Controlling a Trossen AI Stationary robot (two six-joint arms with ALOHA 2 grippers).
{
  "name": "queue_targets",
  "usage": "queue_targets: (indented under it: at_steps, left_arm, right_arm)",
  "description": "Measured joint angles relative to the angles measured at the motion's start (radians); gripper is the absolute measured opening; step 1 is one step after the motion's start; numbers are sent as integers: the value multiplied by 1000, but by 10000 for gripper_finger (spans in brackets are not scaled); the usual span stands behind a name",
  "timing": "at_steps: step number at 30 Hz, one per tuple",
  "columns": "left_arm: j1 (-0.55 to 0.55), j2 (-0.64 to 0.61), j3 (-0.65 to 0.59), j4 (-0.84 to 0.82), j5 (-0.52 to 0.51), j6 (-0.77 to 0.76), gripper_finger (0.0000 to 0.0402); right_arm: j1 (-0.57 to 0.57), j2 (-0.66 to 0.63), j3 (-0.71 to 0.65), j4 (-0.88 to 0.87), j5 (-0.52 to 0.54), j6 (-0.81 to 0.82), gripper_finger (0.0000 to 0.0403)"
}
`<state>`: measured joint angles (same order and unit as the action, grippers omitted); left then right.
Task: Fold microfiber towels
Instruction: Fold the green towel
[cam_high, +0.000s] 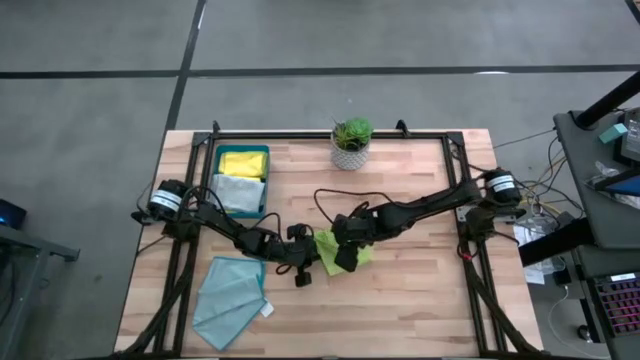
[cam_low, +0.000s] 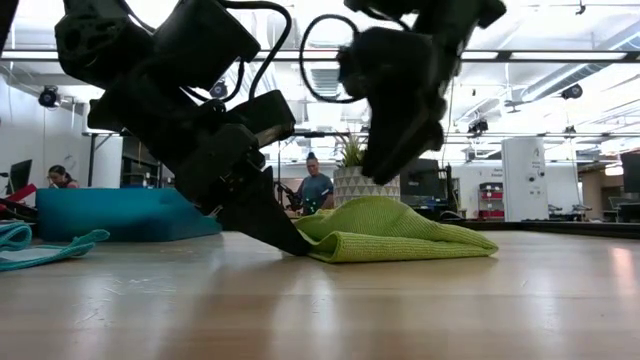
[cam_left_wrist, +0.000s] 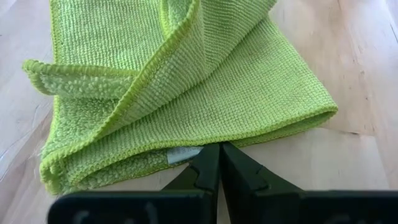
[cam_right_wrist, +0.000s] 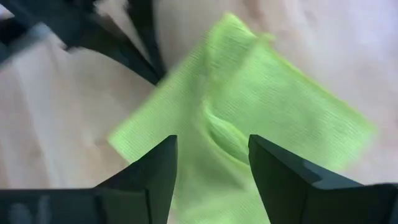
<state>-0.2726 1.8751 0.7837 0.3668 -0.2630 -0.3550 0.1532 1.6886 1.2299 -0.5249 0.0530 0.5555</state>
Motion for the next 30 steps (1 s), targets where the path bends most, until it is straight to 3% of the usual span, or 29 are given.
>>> queue_targets:
  at_steps: [6,15,24,30]
  left_arm:
    - [0,0,0,1,-1,0,3]
    - [0,0,-1,10,-1,16,3]
    - [0,0,-1,13,-1,21,3]
    - [0,0,-1,14,-1,21,3]
  right_arm:
    - [3,-51,-62,-75,80,-6,181]
    - [3,-52,-213,78,140,36,175]
    - [60,-27,-263,480,-13,35,175]
    - [87,-41,-232,394,-18,21,175]
